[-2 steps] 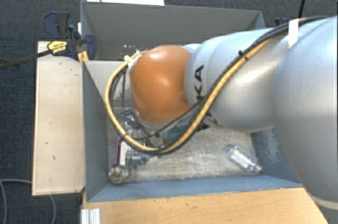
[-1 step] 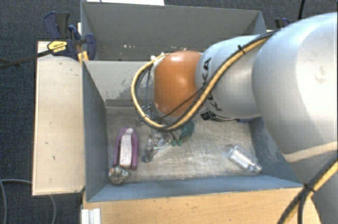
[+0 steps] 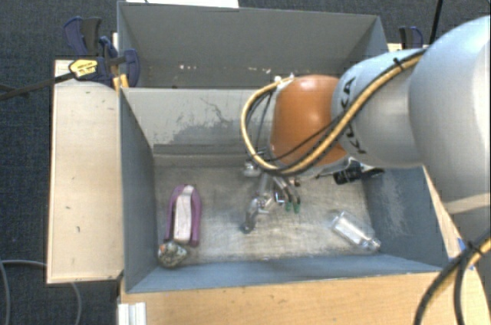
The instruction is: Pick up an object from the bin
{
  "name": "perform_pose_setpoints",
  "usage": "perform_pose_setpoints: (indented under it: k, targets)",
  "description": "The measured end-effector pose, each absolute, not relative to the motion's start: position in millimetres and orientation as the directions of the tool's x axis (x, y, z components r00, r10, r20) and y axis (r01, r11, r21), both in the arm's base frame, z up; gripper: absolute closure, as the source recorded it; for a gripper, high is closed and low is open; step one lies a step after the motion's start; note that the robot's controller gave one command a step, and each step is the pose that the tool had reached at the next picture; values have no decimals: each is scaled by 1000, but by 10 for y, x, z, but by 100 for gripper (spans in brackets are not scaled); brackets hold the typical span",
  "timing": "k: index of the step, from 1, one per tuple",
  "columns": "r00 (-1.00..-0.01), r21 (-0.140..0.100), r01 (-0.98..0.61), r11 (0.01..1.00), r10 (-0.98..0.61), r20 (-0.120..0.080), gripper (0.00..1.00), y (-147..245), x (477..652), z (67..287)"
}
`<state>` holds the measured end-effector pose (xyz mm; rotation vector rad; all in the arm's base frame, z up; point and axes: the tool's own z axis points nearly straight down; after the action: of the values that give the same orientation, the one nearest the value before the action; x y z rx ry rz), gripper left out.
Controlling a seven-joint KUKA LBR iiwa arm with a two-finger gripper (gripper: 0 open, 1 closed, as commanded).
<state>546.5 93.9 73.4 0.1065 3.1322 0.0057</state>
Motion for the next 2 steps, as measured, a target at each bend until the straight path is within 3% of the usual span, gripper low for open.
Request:
perform_pose_setpoints:
  k: [1, 2]
  targets:
    - [-986, 6, 169, 986, 169, -5, 0, 743, 5383, 736]
    - [-988, 2, 156, 988, 156, -11, 0, 497, 5545, 1508]
